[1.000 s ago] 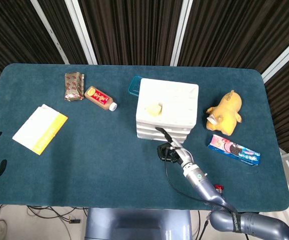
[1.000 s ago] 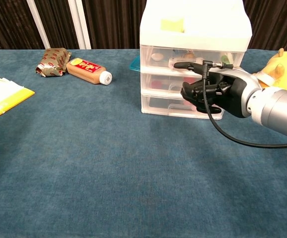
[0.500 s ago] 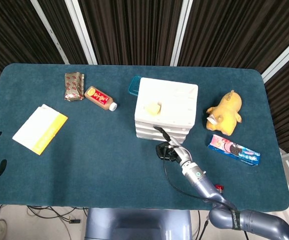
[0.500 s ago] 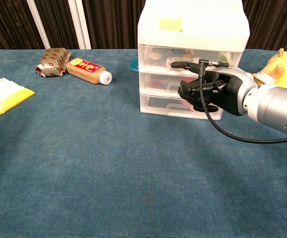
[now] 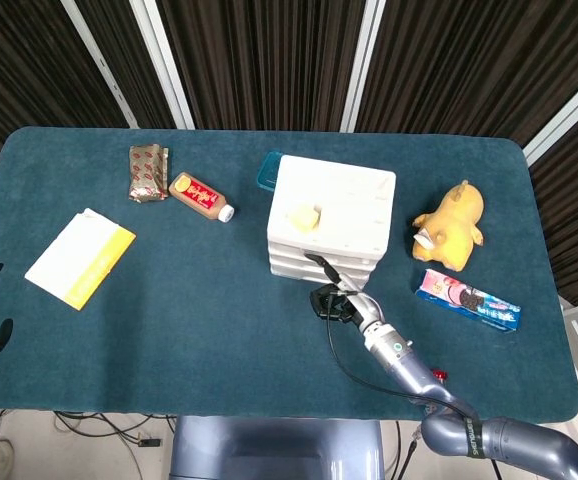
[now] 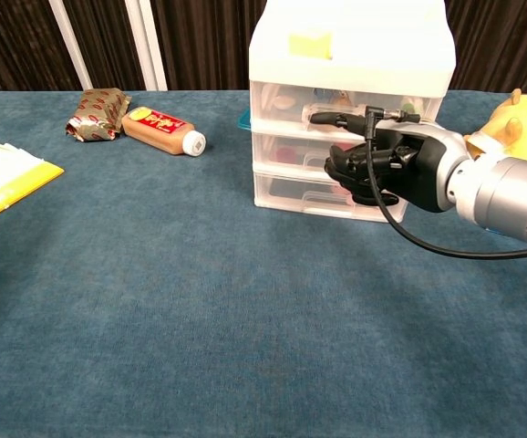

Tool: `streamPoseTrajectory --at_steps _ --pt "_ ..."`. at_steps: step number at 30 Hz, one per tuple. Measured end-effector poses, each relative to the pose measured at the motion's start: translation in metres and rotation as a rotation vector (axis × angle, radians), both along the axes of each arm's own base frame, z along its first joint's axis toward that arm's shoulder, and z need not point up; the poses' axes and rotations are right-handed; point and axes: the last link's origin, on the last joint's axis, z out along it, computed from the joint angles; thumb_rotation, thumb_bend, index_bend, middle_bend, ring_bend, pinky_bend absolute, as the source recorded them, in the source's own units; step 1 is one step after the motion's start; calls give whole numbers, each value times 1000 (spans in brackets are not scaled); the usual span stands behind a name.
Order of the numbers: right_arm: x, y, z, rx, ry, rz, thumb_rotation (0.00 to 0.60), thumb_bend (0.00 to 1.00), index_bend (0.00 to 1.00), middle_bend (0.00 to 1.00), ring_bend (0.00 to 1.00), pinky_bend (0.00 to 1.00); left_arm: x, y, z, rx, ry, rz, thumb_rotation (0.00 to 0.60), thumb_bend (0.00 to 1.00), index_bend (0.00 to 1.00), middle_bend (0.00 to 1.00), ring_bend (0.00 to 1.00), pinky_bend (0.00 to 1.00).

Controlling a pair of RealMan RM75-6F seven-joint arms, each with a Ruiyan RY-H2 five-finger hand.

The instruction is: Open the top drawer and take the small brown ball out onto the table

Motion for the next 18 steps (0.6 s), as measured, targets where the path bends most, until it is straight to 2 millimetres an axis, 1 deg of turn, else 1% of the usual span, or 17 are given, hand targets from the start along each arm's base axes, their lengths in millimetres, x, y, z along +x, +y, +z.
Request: streamPoseTrajectory --at_steps 6,18 --pt "-2 2 1 13 -10 7 600 720 161 823 896 1000 0 0 0 1 2 1 600 377 97 0 0 0" --pt "-5 9 0 38 -10 35 600 721 160 823 895 1000 -1 0 0 1 6 4 600 377 97 0 0 0"
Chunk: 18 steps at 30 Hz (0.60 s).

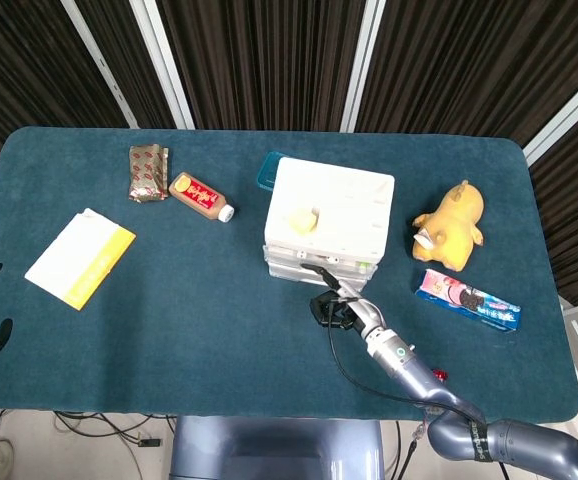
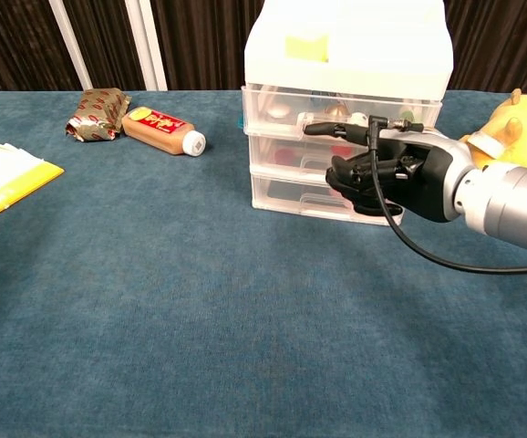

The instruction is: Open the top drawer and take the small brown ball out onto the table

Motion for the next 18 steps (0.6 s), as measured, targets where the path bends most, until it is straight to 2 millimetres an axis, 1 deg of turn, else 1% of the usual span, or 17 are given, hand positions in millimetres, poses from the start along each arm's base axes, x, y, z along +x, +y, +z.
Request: streamPoseTrajectory --at_steps 18 --pt "-3 12 1 13 -5 15 600 720 160 823 894 1000 -1 0 -1 -3 1 2 600 377 97 0 0 0"
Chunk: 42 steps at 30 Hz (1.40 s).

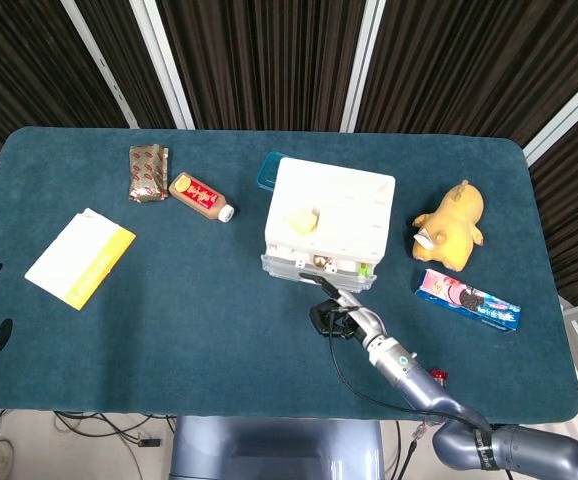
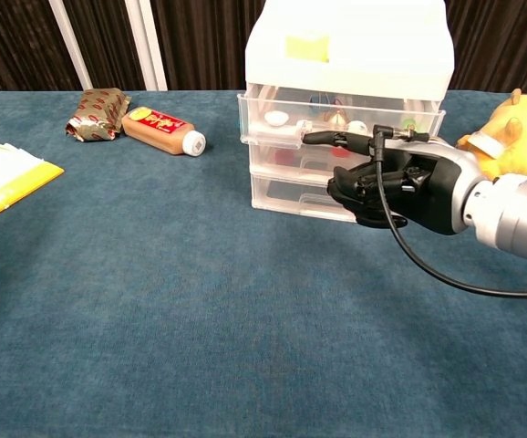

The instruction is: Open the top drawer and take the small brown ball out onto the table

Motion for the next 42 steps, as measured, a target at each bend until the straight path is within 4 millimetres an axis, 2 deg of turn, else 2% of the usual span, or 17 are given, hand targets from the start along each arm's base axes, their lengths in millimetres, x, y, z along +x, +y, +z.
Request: streamPoseTrajectory --at_steps 10,28,36,42 --pt "-3 2 2 -19 13 -4 600 721 161 824 893 1000 0 0 0 0 1 0 600 377 97 0 0 0" --pt "-11 22 3 -30 15 -30 600 721 162 825 893 1000 0 0 -2 -6 2 1 600 377 97 0 0 0" --pt "-10 42 26 -81 16 19 600 720 184 863 937 1000 0 0 -2 -8 2 0 600 377 98 0 0 0" --pt "-10 45 50 -151 103 62 600 719 184 881 953 1000 1 0 -1 -3 0 -2 600 377 98 0 0 0"
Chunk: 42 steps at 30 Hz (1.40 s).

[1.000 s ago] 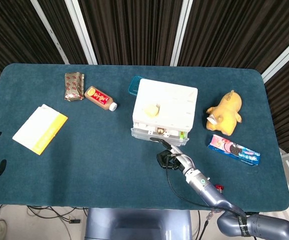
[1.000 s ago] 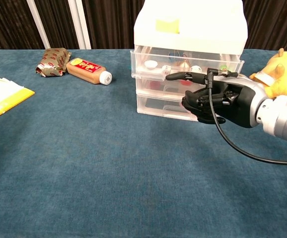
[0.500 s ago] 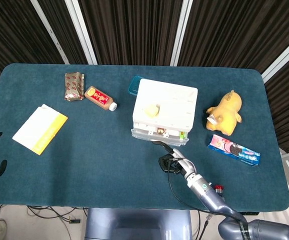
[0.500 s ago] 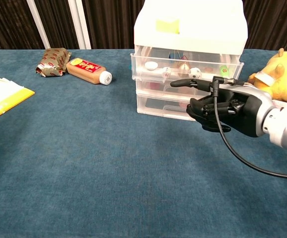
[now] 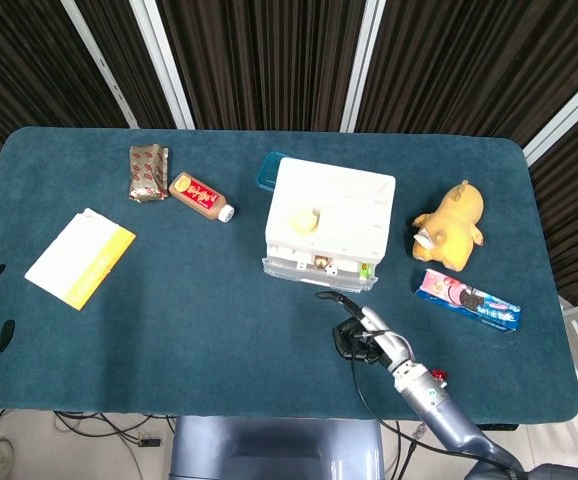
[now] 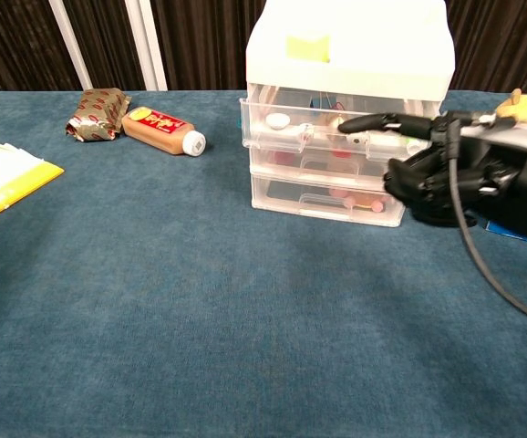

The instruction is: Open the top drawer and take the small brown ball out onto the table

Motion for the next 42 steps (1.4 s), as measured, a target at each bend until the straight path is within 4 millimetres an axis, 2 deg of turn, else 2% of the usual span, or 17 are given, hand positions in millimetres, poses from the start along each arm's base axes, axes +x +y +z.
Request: streamPoseTrajectory --at_steps 10,17,27,42 --pt "-3 -22 36 -85 223 -32 600 719 184 931 995 1000 -1 0 -1 -1 2 4 600 377 97 0 0 0" --pt "9 -33 50 -73 328 -30 600 719 184 931 995 1000 0 0 -1 -1 4 5 600 377 98 0 0 0" --pt "26 -38 52 -51 406 -10 600 719 184 942 1000 1000 -1 1 -1 -2 4 8 600 378 98 0 0 0" --pt "46 -46 39 0 481 -10 600 719 183 948 1000 1000 -2 1 -1 -3 2 9 600 378 98 0 0 0"
